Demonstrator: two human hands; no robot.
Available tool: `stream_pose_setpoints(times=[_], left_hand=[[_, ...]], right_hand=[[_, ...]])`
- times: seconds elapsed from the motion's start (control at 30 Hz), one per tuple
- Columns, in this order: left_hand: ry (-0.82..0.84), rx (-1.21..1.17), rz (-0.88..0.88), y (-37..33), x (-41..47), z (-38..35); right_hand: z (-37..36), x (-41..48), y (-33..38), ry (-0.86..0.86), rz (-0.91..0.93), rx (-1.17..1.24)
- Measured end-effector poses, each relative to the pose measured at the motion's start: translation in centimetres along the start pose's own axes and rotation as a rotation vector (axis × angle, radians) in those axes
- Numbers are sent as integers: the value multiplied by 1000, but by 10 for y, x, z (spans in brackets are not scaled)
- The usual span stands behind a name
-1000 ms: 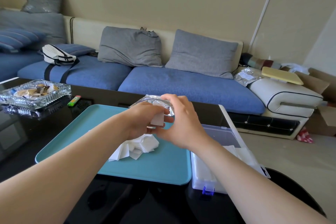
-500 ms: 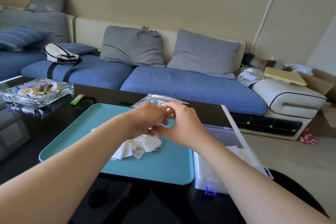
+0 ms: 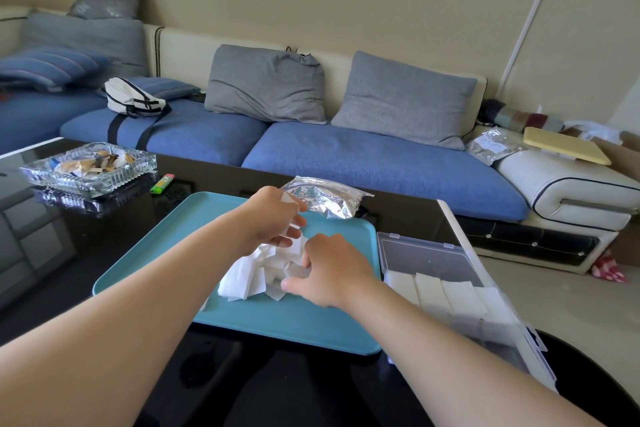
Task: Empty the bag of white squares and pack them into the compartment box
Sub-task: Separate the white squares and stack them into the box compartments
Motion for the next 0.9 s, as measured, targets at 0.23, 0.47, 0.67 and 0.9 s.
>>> stream_pose_setpoints(times=[0.23,0.47,0.67,0.9], left_hand=[[54,-55,-5,0,-1,-3],[37,-92,15,-2,-4,-5],[47,-192,57,-7,-7,-8],[186,-413,126,-13,-17,-23]], right_hand=[[-3,8,-4,9,-21,4],[23,0,-16,5,69,-19],[44,-7,-31,-158,112,33],[67,-14,-31,-337,40,590]])
Point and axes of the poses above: each hand's wrist, its own x-axis towards the middle knuckle, its own z-axis out of the back of the hand, y = z × x, the point moved 2 cm from there along x, towards the middle knuckle, and after that the axes turned 1 degree about x, right-handed, at the moved point
